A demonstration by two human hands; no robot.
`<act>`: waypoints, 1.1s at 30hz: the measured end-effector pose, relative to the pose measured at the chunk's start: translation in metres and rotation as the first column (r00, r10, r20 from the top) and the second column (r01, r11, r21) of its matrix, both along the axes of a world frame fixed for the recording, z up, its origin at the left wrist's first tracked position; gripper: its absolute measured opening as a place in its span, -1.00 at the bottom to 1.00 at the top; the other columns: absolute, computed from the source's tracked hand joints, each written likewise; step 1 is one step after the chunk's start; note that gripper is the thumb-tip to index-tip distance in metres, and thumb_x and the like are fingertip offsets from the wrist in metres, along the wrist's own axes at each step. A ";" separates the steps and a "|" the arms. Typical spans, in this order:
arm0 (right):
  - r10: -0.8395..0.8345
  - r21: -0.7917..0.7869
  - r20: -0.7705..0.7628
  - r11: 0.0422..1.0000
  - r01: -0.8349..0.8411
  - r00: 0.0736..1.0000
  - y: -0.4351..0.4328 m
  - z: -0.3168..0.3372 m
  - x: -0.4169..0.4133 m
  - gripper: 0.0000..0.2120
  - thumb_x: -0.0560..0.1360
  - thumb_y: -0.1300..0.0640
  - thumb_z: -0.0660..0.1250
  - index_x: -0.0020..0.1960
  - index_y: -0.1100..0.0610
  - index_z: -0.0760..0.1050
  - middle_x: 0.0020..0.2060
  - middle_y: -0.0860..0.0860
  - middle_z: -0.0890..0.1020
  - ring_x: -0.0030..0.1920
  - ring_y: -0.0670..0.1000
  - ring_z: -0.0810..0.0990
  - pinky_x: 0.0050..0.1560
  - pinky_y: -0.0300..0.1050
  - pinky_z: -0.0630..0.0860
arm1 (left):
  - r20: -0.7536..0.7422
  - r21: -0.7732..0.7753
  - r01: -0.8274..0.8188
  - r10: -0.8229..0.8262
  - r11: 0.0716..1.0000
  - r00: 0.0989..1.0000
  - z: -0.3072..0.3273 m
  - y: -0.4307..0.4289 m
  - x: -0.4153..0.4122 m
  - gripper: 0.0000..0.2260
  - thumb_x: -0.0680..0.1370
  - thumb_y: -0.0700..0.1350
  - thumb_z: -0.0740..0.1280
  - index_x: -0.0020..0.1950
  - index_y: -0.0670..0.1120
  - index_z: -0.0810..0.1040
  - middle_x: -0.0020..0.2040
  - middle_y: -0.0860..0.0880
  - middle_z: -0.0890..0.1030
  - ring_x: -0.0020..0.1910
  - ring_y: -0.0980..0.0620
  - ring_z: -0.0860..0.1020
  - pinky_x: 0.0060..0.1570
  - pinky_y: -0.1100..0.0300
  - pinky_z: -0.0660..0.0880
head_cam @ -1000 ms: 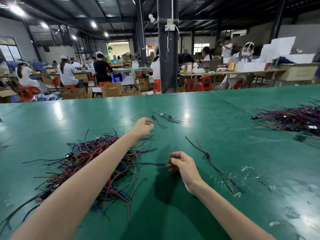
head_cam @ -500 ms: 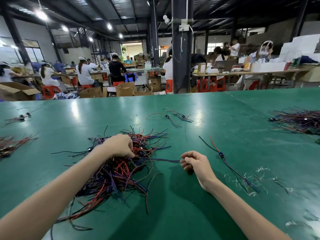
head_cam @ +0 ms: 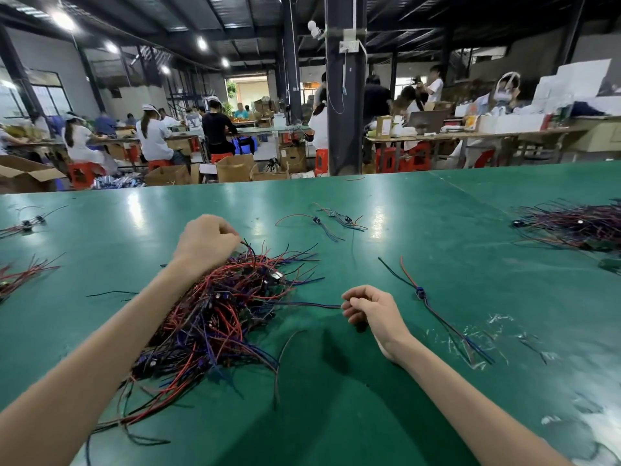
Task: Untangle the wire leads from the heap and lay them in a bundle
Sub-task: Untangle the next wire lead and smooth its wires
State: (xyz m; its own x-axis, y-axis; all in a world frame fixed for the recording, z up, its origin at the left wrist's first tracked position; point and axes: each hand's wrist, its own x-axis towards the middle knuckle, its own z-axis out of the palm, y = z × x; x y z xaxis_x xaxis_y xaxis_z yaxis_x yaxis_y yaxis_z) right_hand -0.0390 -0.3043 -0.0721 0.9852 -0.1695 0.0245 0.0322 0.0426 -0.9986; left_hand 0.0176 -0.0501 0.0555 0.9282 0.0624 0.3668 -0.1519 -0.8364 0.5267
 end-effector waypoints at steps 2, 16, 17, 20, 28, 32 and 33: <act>0.001 0.003 -0.001 1.000 -0.001 1.000 0.000 0.000 0.000 -0.80 0.52 0.43 0.15 -0.12 0.29 0.53 -0.28 0.16 0.59 -0.38 -0.05 0.51 -0.40 -0.31 0.44 | 0.223 0.045 -0.063 0.051 0.997 0.974 0.003 -0.003 -0.005 -0.91 0.50 -0.21 0.34 -0.11 -0.13 0.64 -0.21 -0.03 0.59 -0.17 -0.05 0.53 -0.13 0.17 0.44; 0.009 -0.008 -0.008 1.000 -0.009 1.000 0.000 0.001 0.000 -0.80 0.52 0.44 0.15 -0.12 0.29 0.54 -0.28 0.15 0.59 -0.37 -0.06 0.52 -0.37 -0.30 0.46 | 0.539 0.191 -0.193 0.061 0.962 0.840 0.031 -0.007 -0.010 -0.93 0.54 -0.15 0.34 -0.05 -0.09 0.62 -0.09 -0.07 0.67 -0.07 -0.10 0.54 -0.06 0.07 0.13; 0.010 -0.011 -0.008 1.000 -0.010 1.000 0.000 0.000 0.000 -0.80 0.52 0.44 0.15 -0.12 0.29 0.54 -0.28 0.15 0.60 -0.36 -0.05 0.52 -0.35 -0.29 0.47 | 0.556 0.164 -0.202 0.079 0.965 0.827 0.032 -0.007 -0.012 -0.93 0.54 -0.15 0.34 -0.05 -0.09 0.62 -0.09 -0.07 0.67 -0.05 -0.12 0.53 -0.05 0.05 0.13; 0.008 -0.011 -0.002 1.000 -0.008 1.000 0.000 -0.001 0.002 -0.79 0.51 0.44 0.16 -0.13 0.27 0.54 -0.29 0.15 0.60 -0.33 -0.01 0.52 -0.32 -0.25 0.48 | 0.552 -0.001 -0.111 0.093 0.994 0.828 0.037 -0.011 -0.019 -0.94 0.54 -0.11 0.35 -0.06 -0.05 0.61 -0.14 0.01 0.63 -0.01 -0.09 0.53 -0.03 0.06 0.15; 0.057 0.083 0.024 0.995 -0.059 0.998 -0.003 -0.002 0.004 -0.79 0.52 0.42 0.17 -0.14 0.28 0.55 -0.30 0.15 0.60 -0.34 -0.01 0.53 -0.35 -0.26 0.47 | 0.525 -0.279 0.278 -0.096 0.919 0.846 0.054 -0.041 -0.042 -0.94 0.56 -0.12 0.34 -0.02 -0.07 0.60 -0.19 0.04 0.63 -0.14 0.02 0.61 0.07 -0.08 0.53; 0.118 0.295 0.031 0.948 -0.122 0.993 -0.008 0.003 0.004 -0.78 0.57 0.31 0.13 -0.08 0.28 0.55 -0.29 0.15 0.62 -0.29 0.03 0.54 -0.25 -0.20 0.46 | 0.304 -0.348 0.347 -0.245 0.871 0.920 0.021 -0.063 -0.045 -0.95 0.54 -0.14 0.35 -0.11 -0.04 0.59 -0.20 0.05 0.63 -0.18 0.10 0.57 0.04 0.10 0.53; 0.147 0.333 0.023 0.931 -0.146 0.989 -0.010 0.004 0.003 -0.78 0.58 0.28 0.13 -0.06 0.27 0.55 -0.28 0.15 0.63 -0.27 0.04 0.54 -0.22 -0.18 0.45 | 0.223 -0.418 0.352 -0.280 0.838 0.934 0.009 -0.067 -0.045 -0.93 0.54 -0.15 0.34 -0.14 -0.04 0.58 -0.20 0.05 0.63 -0.18 0.13 0.57 0.00 0.18 0.52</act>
State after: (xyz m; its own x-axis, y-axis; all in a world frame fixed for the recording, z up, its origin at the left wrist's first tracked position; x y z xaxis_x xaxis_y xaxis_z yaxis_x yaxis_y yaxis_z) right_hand -0.0355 -0.3143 -0.0676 0.9997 -0.0217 -0.0105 -0.0015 0.3770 -0.9262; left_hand -0.0275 -0.1170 0.0644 0.8627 -0.0361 0.5044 -0.4728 -0.4113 0.7793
